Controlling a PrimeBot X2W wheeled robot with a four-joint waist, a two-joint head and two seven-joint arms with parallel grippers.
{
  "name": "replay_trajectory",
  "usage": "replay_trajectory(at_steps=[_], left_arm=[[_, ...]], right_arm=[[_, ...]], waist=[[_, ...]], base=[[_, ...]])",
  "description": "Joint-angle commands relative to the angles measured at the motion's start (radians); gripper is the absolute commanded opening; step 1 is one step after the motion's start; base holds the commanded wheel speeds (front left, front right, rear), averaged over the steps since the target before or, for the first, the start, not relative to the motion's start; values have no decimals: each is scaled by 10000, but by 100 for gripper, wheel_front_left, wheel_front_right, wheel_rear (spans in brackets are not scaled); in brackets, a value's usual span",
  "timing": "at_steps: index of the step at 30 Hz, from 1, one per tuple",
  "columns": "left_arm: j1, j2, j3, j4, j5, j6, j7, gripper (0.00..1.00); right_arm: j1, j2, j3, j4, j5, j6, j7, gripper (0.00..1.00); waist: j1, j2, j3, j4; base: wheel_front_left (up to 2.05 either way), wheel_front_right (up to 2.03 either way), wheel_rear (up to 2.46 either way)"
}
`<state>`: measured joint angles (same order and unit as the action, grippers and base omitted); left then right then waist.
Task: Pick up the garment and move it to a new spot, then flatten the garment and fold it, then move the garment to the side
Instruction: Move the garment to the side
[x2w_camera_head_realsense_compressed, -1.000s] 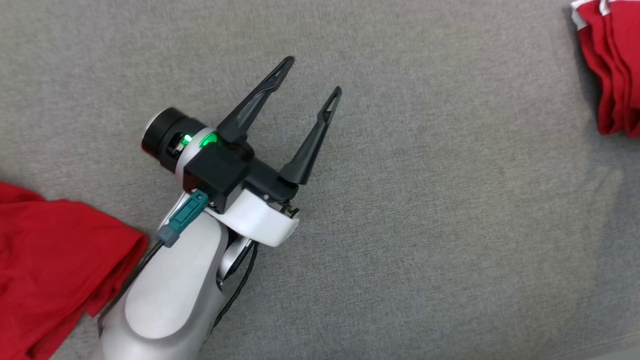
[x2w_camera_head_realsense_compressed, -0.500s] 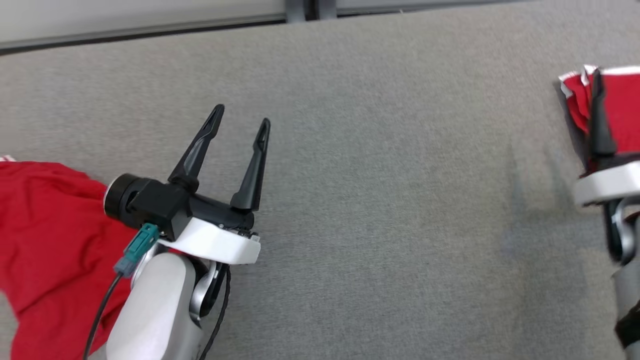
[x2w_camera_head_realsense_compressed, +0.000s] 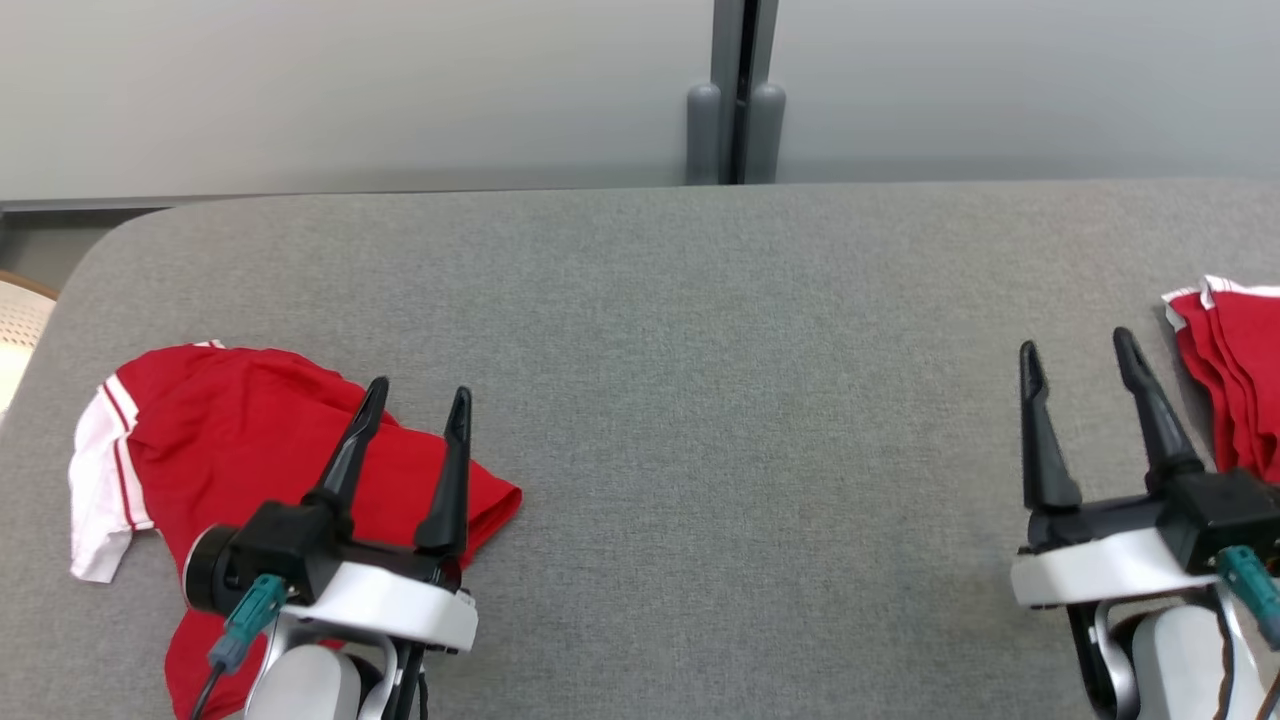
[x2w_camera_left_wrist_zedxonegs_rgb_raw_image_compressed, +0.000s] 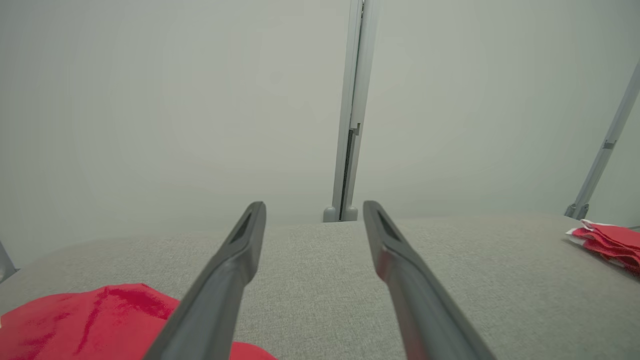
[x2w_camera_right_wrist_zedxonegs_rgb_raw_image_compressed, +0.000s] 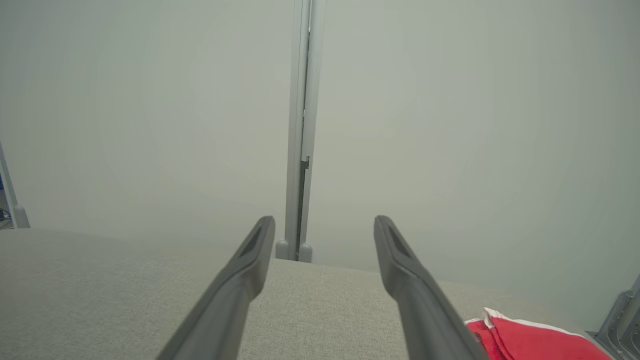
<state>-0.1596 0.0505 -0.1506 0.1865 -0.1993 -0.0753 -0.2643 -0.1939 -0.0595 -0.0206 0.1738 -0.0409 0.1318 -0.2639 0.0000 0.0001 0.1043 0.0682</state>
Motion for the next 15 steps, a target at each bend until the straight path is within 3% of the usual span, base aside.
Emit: replay_trajectory(at_steps=[1, 15], left_arm=[[112, 19, 65, -56, -187, 95, 2, 100], [817, 19, -109, -181, -453, 429, 2, 100]], right_arm=[[217, -26, 28, -95, -105, -22, -7, 100], [1120, 83, 153, -344, 402, -22, -7, 100]], waist=[[0, -1, -191, 147], [0, -1, -479, 154]], base=[[0, 0, 0], [0, 0, 0]])
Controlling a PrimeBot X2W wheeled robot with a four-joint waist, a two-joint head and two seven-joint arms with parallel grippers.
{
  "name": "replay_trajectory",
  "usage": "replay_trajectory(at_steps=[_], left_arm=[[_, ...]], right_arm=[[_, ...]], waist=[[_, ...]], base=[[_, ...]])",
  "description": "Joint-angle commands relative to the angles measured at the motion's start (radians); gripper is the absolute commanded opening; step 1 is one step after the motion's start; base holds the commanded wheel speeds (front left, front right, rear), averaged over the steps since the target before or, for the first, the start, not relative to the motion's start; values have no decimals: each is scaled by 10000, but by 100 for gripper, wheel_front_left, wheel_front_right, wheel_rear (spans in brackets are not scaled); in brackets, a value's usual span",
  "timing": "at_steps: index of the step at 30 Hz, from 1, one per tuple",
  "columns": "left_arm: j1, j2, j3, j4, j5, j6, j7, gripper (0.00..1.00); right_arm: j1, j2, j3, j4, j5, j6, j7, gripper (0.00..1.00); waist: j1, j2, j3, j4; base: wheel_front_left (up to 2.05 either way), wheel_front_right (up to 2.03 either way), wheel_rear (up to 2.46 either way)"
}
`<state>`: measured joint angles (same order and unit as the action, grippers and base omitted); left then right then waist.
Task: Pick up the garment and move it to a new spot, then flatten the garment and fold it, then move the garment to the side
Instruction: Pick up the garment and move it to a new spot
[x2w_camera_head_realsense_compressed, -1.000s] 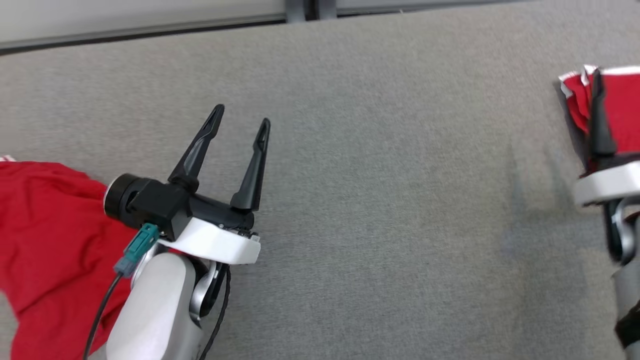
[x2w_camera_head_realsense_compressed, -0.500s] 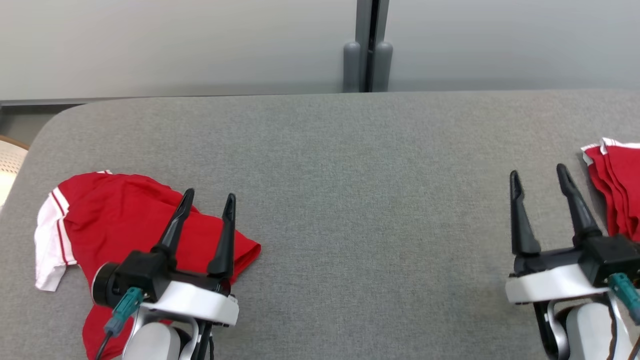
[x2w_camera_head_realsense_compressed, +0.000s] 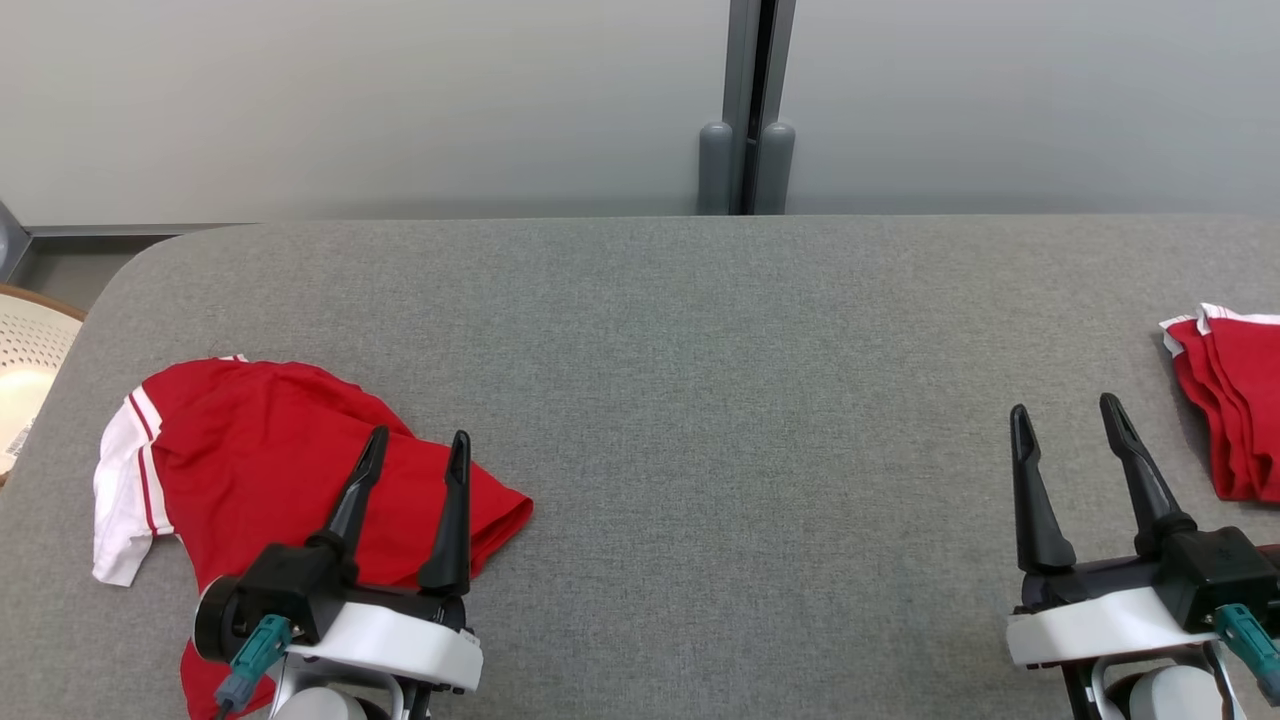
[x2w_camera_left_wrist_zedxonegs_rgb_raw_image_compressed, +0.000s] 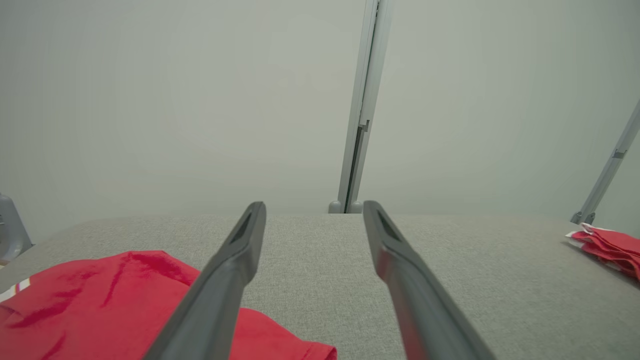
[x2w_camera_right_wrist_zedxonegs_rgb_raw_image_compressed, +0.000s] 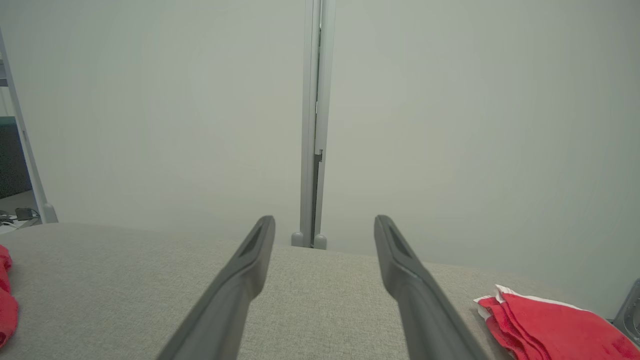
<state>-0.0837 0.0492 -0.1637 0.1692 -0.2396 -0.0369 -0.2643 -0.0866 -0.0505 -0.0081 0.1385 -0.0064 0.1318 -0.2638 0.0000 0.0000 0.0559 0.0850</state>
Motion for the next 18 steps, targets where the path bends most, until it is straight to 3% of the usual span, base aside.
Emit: replay_trajectory(at_steps=[1, 18], left_arm=[[44, 32, 32, -14, -62, 49, 2, 100], [-67, 31, 24, 49, -23, -138, 2, 100]], right_arm=[[41, -7, 35, 34, 57, -22, -9, 100], [-44, -5, -27, 218, 499, -22, -9, 100]], waist=[[0, 0, 8, -23], [0, 0, 156, -19]], base=[[0, 0, 0], [0, 0, 0]])
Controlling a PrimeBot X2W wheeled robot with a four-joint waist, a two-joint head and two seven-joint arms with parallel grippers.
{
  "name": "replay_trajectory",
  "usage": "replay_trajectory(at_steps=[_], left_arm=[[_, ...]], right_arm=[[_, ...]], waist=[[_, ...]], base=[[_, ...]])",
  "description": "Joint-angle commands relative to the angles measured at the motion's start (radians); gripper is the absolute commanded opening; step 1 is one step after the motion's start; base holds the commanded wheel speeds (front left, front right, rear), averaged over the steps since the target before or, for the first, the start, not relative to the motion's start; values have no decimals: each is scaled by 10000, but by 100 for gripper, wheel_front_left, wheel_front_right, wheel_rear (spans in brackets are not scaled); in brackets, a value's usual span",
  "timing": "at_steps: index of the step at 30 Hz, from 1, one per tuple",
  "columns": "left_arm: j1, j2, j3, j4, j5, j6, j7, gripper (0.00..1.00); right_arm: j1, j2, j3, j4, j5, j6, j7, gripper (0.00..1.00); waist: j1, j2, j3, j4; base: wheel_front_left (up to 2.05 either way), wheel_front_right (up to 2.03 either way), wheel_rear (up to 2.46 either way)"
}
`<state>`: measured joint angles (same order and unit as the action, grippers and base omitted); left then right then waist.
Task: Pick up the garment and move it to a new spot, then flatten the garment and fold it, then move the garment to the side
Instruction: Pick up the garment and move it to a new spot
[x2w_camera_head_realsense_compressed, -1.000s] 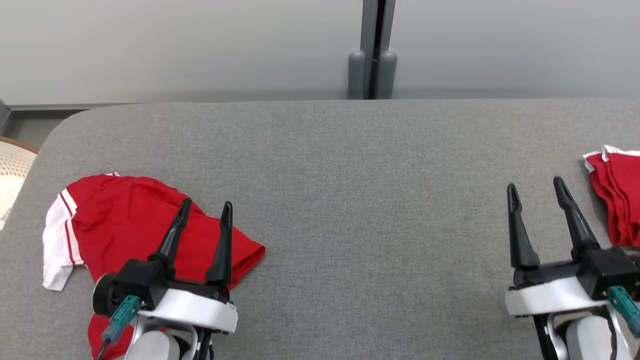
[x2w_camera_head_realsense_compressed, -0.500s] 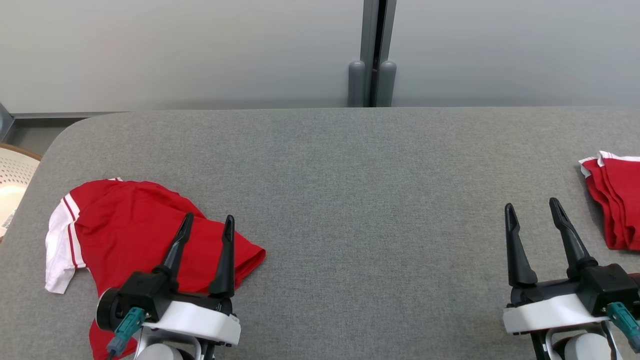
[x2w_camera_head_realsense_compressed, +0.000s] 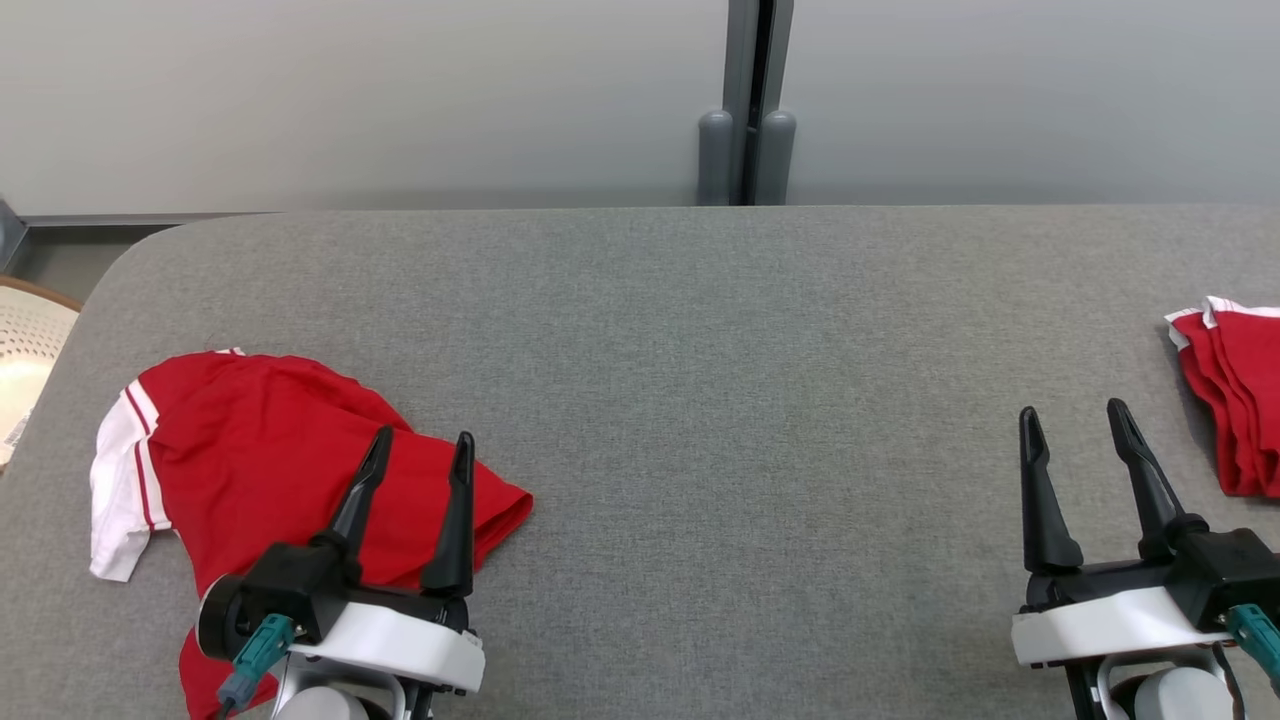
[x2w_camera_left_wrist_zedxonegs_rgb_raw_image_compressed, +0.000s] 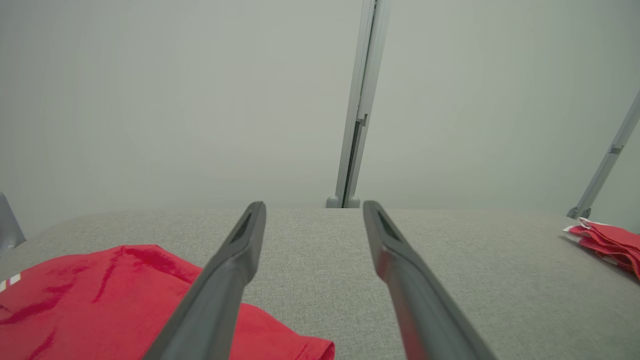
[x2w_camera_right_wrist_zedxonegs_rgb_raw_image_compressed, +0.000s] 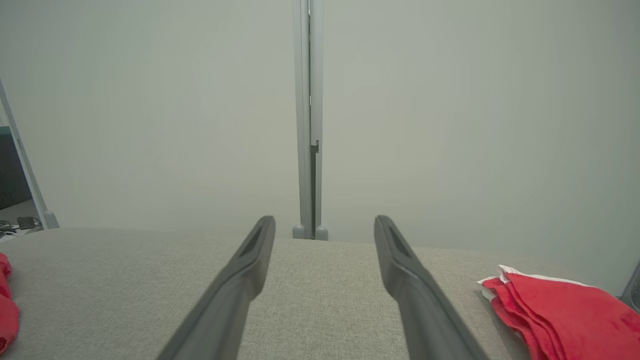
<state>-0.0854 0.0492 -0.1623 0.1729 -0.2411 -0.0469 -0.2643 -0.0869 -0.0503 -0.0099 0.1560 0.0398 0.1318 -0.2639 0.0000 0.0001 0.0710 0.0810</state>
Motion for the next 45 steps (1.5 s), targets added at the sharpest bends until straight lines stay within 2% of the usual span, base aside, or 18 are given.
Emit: replay_trajectory(at_steps=[1, 7, 22, 29, 35, 45], left_arm=[[-89, 31, -17, 33, 5, -44, 2, 100], [-184, 36, -77, 189, -184, -32, 2, 100], [45, 32, 353, 370, 27, -47, 2, 100], [252, 31, 629, 412, 146, -118, 2, 100], [441, 32, 841, 493, 312, -126, 2, 100], [468, 32, 1111, 418, 210, -69, 2, 100]], right_arm=[[-42, -7, -20, 48, 68, -22, -9, 100], [-37, -7, 127, 73, 227, -21, -9, 100], [-16, -12, 1235, 381, 532, -21, -9, 100], [67, -14, 1630, 553, 684, -21, -9, 100], [177, -11, 2051, 749, 1003, -21, -7, 100], [68, -15, 2124, 775, 1043, -21, -9, 100]], waist=[[0, -1, 12, 61], [0, -1, 27, 559], [0, -1, -120, 2778], [0, -1, -341, 3532], [0, -1, -536, 3947], [0, -1, -515, 3877]], base=[[0, 0, 0], [0, 0, 0], [0, 0, 0], [0, 0, 0], [0, 0, 0], [0, 0, 0]])
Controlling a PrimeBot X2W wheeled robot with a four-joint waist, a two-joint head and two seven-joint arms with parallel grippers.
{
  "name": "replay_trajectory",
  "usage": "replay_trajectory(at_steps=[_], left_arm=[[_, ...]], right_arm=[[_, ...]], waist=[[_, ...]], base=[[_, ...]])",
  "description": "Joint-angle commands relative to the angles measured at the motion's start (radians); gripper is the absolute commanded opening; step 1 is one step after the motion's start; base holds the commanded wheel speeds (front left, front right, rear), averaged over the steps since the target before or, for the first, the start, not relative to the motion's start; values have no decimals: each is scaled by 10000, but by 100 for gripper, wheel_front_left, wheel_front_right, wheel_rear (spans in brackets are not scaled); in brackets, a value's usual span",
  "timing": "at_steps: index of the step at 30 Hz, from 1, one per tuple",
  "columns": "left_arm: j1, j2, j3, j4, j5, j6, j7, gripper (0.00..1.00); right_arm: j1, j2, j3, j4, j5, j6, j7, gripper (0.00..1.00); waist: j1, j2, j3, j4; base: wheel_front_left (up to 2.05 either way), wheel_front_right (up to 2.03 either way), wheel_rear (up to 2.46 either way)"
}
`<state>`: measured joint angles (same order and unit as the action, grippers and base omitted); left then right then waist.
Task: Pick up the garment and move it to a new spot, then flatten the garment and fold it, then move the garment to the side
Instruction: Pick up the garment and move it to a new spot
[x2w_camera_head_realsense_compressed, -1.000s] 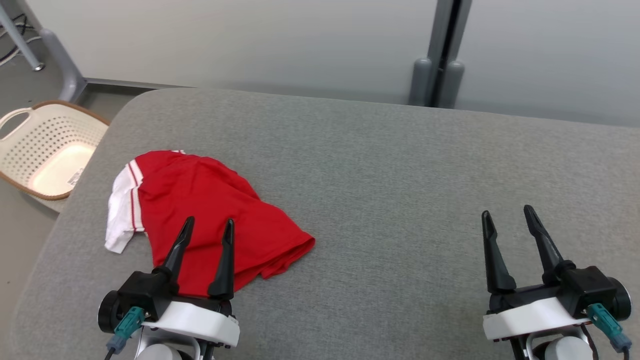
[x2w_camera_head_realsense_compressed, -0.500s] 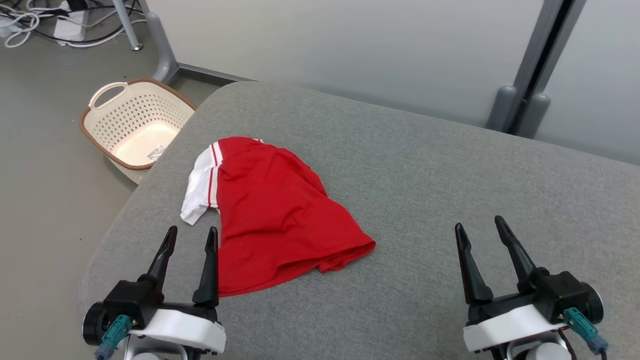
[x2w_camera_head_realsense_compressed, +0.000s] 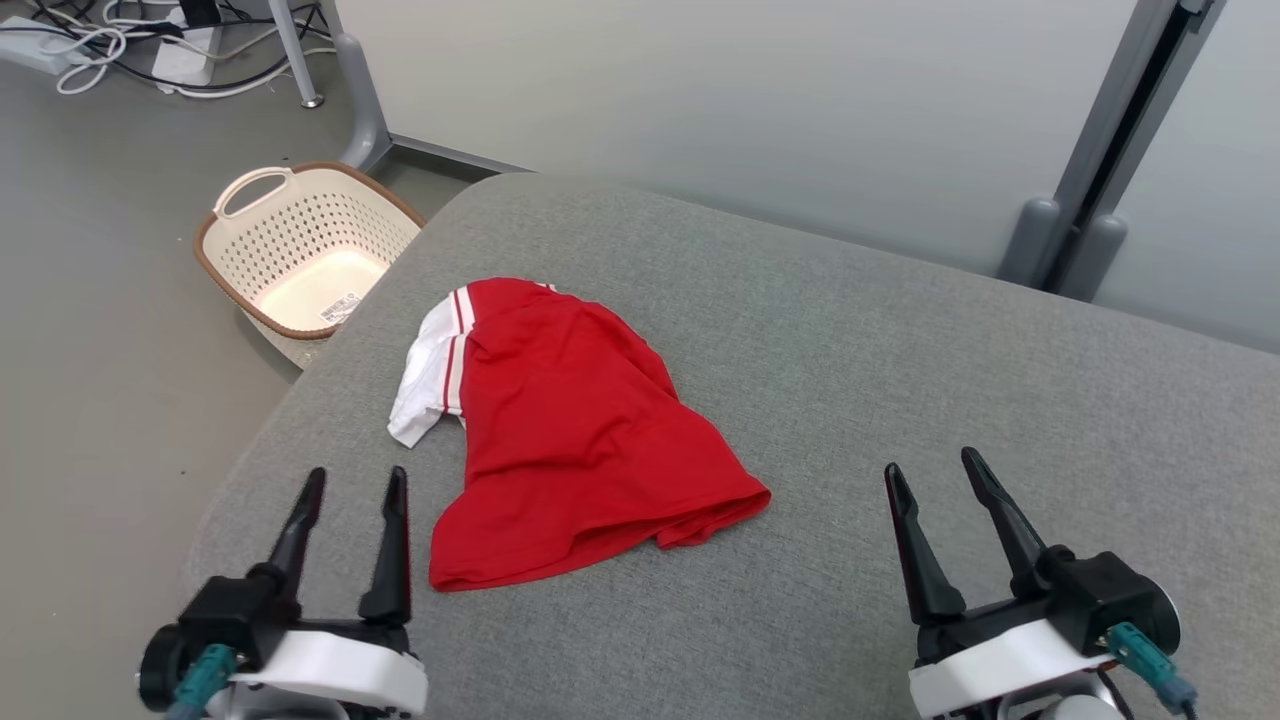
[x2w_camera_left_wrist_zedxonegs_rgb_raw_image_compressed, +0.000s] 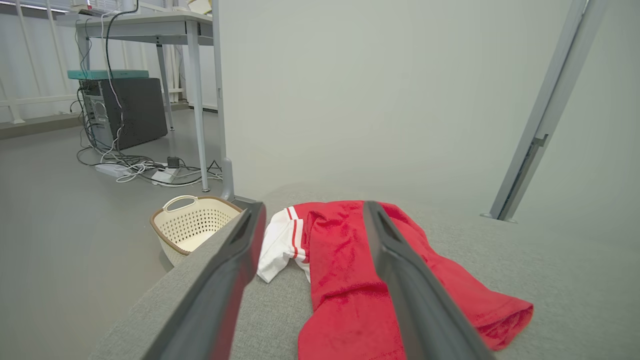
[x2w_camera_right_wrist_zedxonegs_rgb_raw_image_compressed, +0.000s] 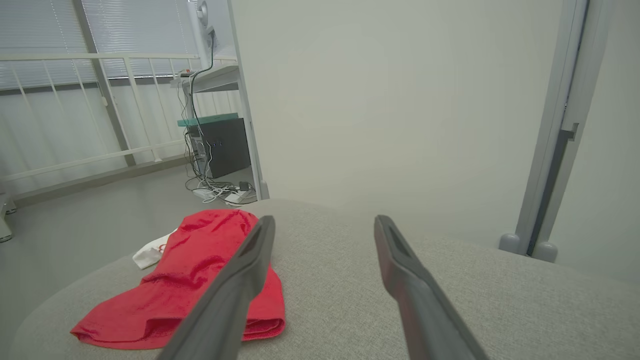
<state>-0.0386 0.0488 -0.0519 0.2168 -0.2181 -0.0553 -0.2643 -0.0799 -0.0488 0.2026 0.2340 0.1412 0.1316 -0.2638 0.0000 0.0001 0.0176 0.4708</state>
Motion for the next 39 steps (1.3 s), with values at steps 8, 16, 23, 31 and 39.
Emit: replay_trajectory(at_steps=[8, 16, 23, 31, 39], left_arm=[[-531, 28, 921, 203, -220, -341, 2, 100], [-1964, 422, 1469, 2243, -48, -399, 7, 100], [-3902, 1093, 829, 4306, -736, -745, 727, 100], [-5590, 2150, -1011, 5609, -1754, -753, 1674, 100], [-6452, 2406, -1686, 6976, -2741, -756, 2445, 100]], right_arm=[[-320, -35, -257, -32, 132, -16, -9, 100], [-807, -30, -797, -186, -115, -13, -9, 100], [-1223, -33, -1044, -431, -659, -13, -9, 100], [-1548, -33, -1072, -766, -1049, -13, -11, 100], [-1736, -30, -942, -934, -1356, -13, -9, 100]], waist=[[0, -1, 630, -446], [0, -1, 1763, -976], [0, -1, 2853, -1378], [0, -1, 3822, -1785], [0, -1, 4349, -2142]], base=[[0, 0, 0], [0, 0, 0], [0, 0, 0], [0, 0, 0], [0, 0, 0]])
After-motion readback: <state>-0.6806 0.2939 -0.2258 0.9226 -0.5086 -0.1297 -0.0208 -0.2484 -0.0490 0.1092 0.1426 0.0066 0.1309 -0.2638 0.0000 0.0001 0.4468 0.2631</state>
